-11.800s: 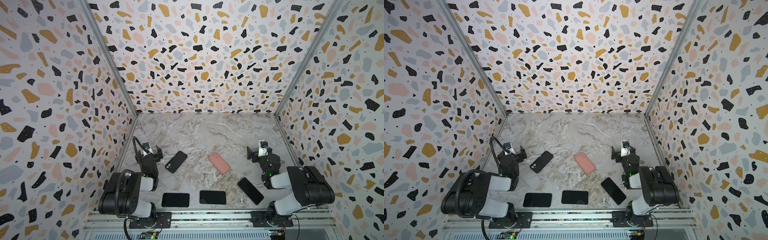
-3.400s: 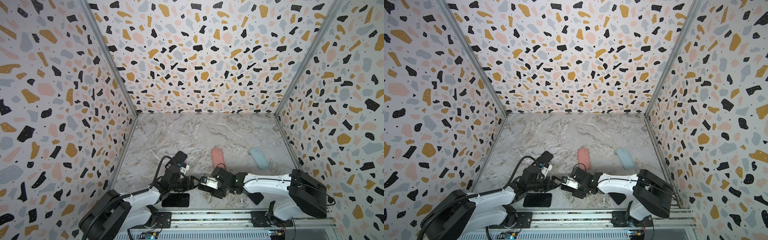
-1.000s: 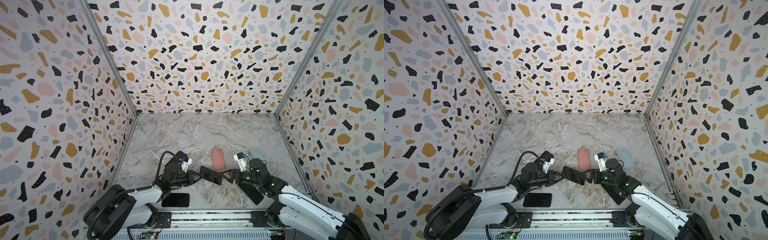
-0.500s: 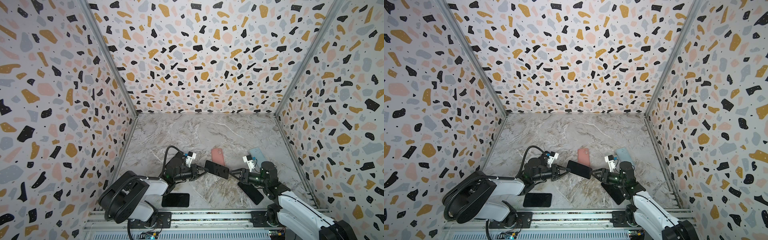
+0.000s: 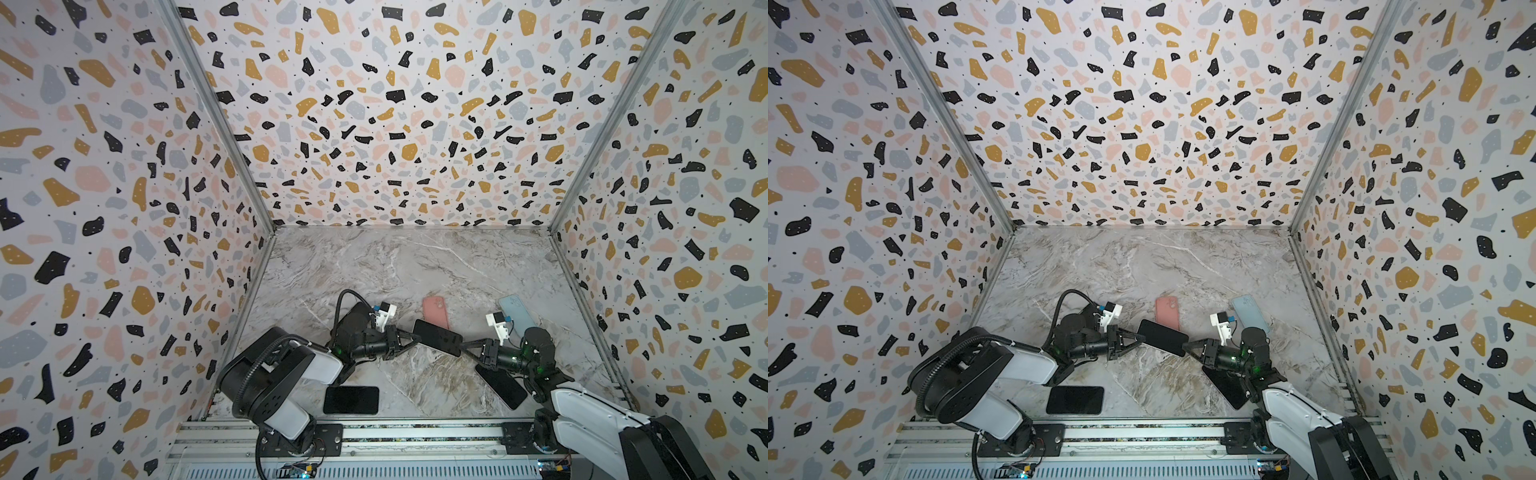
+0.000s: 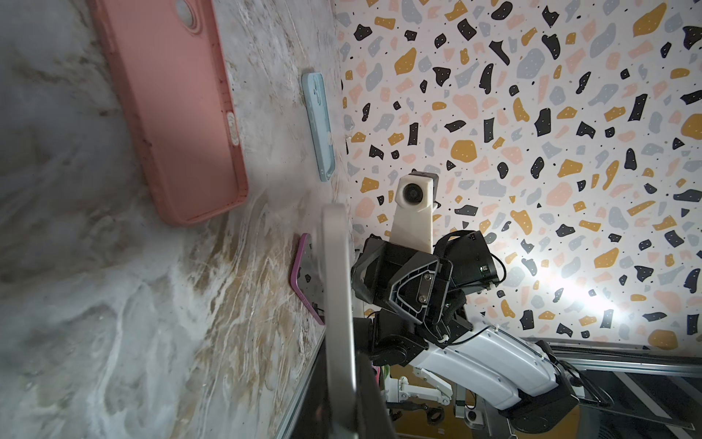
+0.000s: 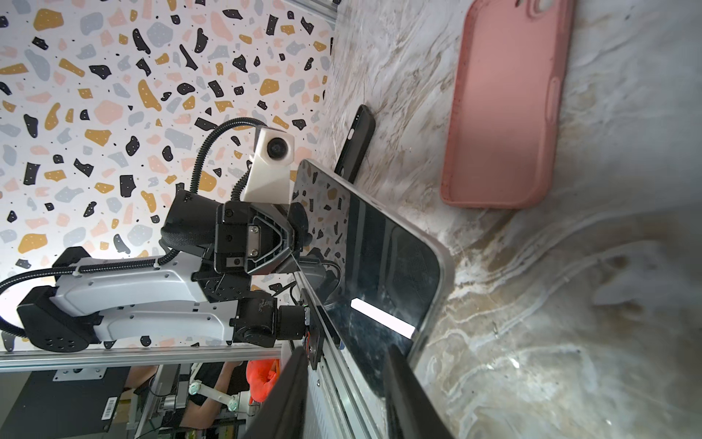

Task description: Put the phone into the phone case

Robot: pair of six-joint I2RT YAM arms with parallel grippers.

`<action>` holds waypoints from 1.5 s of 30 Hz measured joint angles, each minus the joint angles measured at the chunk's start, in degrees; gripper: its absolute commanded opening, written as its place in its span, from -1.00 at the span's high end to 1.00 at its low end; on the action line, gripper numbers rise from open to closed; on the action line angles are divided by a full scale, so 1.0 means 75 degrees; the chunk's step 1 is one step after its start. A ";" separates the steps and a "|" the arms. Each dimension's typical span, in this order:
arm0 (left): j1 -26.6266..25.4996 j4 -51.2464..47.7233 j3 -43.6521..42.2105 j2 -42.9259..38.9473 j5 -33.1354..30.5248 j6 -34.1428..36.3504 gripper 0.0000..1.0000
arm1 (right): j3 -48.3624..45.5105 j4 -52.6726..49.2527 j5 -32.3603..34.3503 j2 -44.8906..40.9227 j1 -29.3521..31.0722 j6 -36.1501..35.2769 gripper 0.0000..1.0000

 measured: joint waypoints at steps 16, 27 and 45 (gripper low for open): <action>-0.0006 0.1029 -0.0050 0.0187 0.0015 -0.0624 1.00 | -0.0315 0.0478 -0.0545 -0.0425 -0.0976 0.0169 0.20; -0.0160 0.1448 -0.0050 0.0189 0.0006 -0.0871 1.00 | -0.0323 0.1932 -0.0889 0.0551 -0.0973 0.1116 0.25; -0.0315 0.1944 -0.0044 0.0353 -0.0076 -0.1043 0.98 | -0.0376 0.3491 -0.0927 0.1020 -0.0898 0.2192 0.87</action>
